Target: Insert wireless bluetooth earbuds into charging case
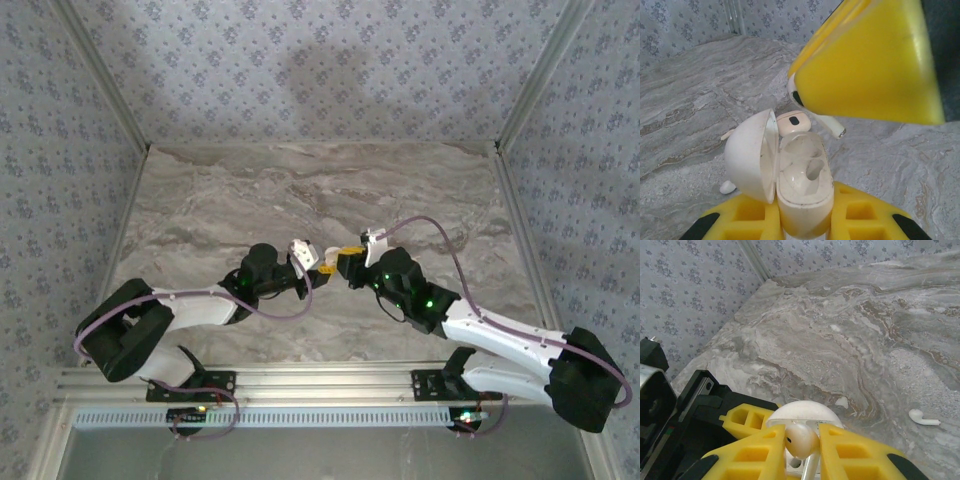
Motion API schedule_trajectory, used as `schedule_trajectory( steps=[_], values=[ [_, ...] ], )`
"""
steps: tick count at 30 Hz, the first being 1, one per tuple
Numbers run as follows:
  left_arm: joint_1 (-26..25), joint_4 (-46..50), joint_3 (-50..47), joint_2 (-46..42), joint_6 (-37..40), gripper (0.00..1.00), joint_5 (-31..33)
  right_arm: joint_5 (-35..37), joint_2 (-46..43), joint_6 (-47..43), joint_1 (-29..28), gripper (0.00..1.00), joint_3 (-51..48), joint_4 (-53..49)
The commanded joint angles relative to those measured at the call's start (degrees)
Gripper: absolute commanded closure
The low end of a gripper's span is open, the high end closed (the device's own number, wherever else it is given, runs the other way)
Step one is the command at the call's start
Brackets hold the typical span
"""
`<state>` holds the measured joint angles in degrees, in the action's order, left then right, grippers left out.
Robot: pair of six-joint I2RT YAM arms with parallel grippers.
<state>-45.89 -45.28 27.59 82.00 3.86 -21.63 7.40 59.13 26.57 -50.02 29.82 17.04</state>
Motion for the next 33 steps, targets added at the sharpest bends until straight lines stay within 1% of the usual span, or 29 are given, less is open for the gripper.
schedule_trajectory(
  steps=[1,4,17,26,33],
  values=[
    [-0.43,-2.84,1.48,-1.25,-3.50,0.90,-1.84,1.67,0.14,-2.60,0.17,0.78,1.37,1.95],
    [-0.43,-2.83,2.11,-0.96,-4.85,0.90,-3.04,1.48,0.52,-3.24,0.24,0.78,1.51,3.04],
    [-0.44,-4.11,2.29,-1.53,-7.37,0.90,-3.33,0.52,2.48,-3.18,0.13,0.77,1.55,5.72],
    [-0.44,-4.79,1.94,-3.06,-8.25,0.90,-0.07,0.01,0.44,-2.65,-0.63,0.78,0.42,4.72],
    [-0.48,-4.41,2.29,-3.42,-7.69,0.90,0.36,-1.94,-1.15,-2.50,-0.94,0.77,-0.82,4.76]
  ],
)
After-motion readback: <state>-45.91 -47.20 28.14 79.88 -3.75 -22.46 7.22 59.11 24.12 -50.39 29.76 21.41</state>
